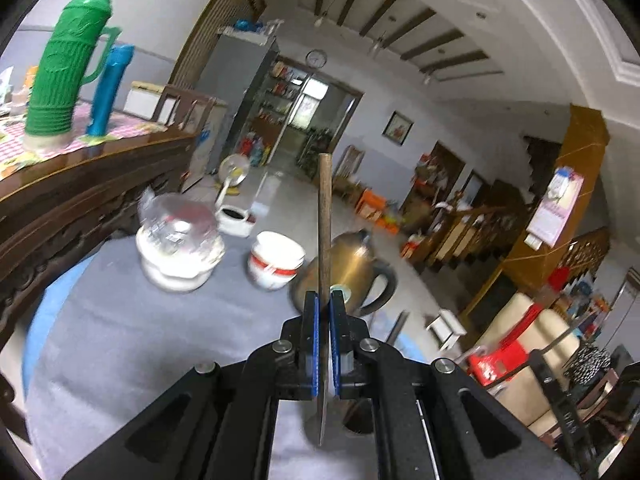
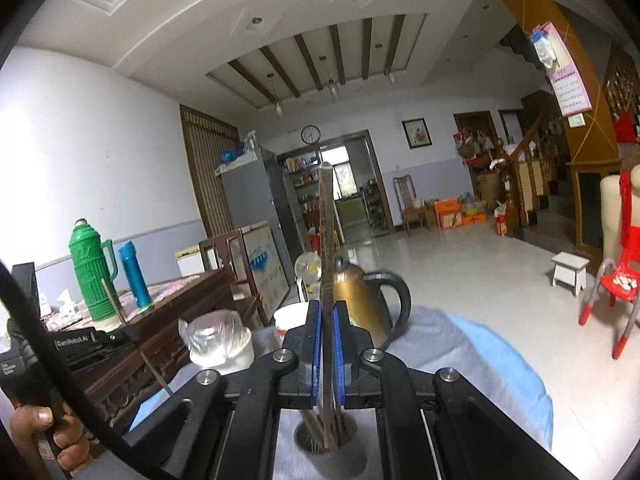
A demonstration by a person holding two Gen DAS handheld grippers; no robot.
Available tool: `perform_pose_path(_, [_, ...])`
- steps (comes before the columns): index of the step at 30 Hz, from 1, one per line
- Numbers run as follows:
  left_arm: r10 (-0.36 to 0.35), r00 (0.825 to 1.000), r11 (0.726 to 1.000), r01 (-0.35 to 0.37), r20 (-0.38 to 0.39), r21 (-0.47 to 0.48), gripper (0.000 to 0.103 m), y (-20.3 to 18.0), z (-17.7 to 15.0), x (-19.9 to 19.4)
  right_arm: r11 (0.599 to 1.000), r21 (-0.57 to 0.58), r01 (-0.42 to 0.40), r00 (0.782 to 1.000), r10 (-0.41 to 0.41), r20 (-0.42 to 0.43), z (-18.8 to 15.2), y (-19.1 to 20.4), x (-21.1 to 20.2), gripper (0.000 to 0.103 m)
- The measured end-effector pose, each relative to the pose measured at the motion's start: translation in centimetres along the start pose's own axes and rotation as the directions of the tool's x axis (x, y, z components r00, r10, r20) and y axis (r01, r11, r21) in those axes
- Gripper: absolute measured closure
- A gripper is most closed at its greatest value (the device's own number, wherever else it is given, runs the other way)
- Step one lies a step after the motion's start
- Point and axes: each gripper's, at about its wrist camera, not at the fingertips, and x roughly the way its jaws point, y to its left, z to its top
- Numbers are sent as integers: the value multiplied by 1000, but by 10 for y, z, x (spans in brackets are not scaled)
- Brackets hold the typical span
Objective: Organize utensils
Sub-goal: 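Lower both chopsticks into the grey cup and open both grippers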
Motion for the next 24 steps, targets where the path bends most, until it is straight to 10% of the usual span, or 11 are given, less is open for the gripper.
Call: perform_pose_path(24, [-9, 988, 989, 32, -156, 145, 98, -39, -38, 106, 998, -53, -25, 967, 11, -255, -39, -16, 111, 97])
